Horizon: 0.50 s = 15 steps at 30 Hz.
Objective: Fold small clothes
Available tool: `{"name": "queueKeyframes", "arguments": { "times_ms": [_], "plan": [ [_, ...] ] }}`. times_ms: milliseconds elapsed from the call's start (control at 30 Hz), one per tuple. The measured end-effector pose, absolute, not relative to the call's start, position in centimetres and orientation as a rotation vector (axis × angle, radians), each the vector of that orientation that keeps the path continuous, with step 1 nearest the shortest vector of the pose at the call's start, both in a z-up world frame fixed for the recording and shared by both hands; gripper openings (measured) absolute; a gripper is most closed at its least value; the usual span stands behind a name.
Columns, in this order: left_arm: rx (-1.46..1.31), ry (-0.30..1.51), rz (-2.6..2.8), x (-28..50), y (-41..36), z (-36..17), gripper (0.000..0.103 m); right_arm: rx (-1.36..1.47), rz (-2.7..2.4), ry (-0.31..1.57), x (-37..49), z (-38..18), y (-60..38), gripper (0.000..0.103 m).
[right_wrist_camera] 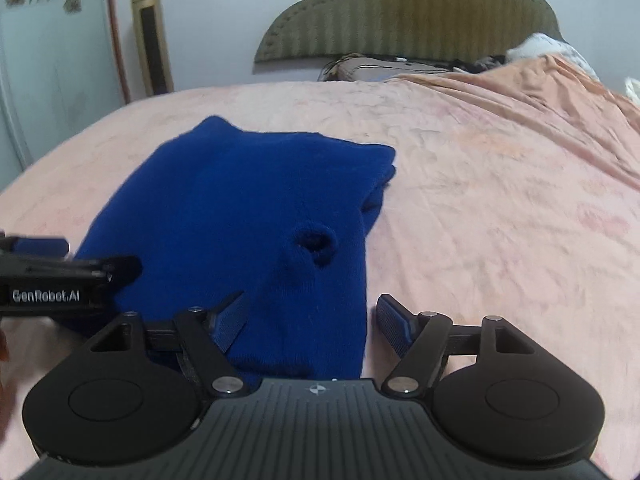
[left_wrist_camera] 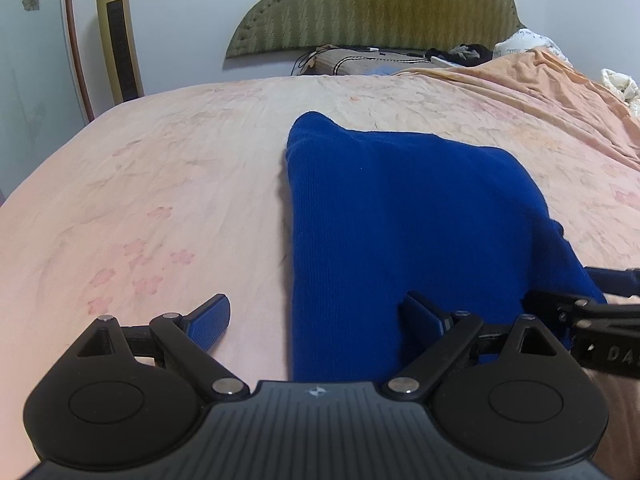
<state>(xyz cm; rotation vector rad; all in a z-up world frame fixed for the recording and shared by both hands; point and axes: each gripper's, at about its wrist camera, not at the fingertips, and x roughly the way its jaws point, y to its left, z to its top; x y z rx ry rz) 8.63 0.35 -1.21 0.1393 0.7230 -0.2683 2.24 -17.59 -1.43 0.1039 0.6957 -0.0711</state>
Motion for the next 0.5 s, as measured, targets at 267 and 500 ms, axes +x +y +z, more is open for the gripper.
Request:
{"name": "queueKeyframes", "arguments": {
  "times_ms": [267, 500],
  "plan": [
    [0.124, 0.729, -0.257, 6.4, 1.2, -1.1, 0.094, 0.099, -0.093, 0.659, -0.7, -0.4, -16.8, 0.096],
    [0.139, 0.703, -0.243, 5.0, 1.7, -1.6, 0.094, 0.100, -0.106, 0.687, -1.2, -1.0, -16.3, 0.097]
  ]
}}
